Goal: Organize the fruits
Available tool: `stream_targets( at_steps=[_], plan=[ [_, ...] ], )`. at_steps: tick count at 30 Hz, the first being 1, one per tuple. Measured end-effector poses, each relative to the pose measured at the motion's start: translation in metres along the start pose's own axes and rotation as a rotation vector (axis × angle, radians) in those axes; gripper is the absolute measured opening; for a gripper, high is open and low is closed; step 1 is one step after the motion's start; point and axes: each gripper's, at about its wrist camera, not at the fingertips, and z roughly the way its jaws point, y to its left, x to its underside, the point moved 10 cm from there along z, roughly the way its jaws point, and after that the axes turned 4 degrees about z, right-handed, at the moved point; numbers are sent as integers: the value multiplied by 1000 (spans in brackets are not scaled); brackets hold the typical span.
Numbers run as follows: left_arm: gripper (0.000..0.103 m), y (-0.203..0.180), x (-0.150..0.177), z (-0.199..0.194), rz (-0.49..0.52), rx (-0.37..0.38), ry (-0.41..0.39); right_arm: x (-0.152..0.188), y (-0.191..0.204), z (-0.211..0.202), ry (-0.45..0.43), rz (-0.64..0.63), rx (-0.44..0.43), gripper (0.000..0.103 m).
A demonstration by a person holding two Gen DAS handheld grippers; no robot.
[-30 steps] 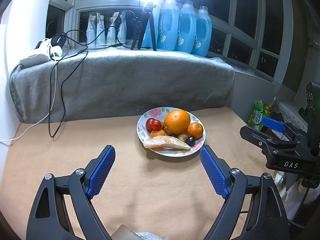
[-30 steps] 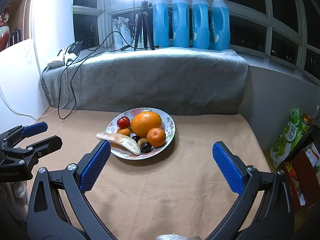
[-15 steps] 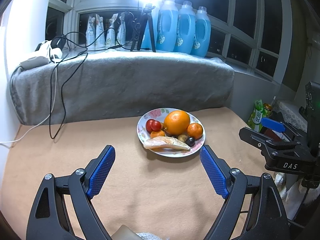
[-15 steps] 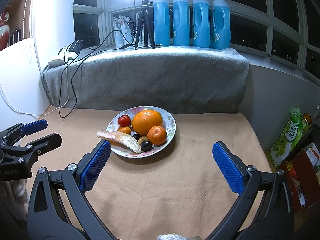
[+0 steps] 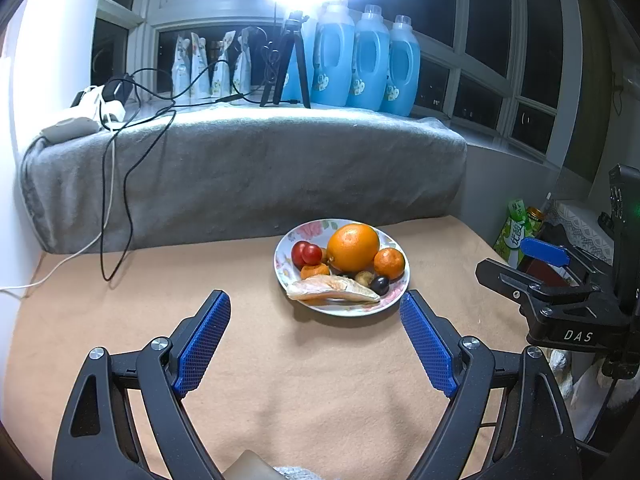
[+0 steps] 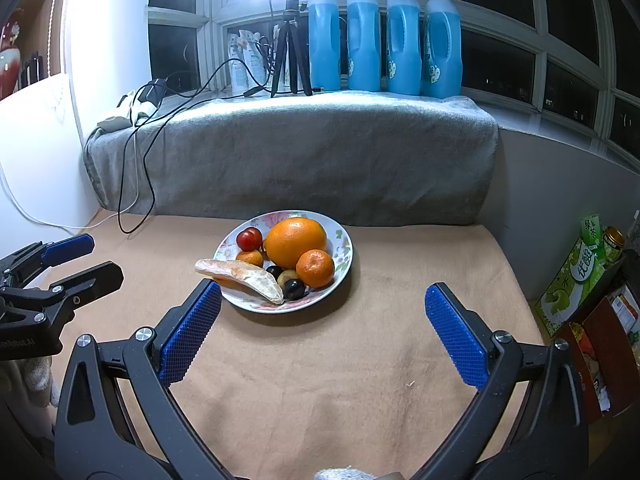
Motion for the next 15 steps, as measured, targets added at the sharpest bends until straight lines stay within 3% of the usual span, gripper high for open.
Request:
stream_targets(
  at_steps=[15],
  plan=[
    [87, 0, -1, -1, 11, -1, -19, 7, -2, 5, 14, -2, 1, 103]
  ],
)
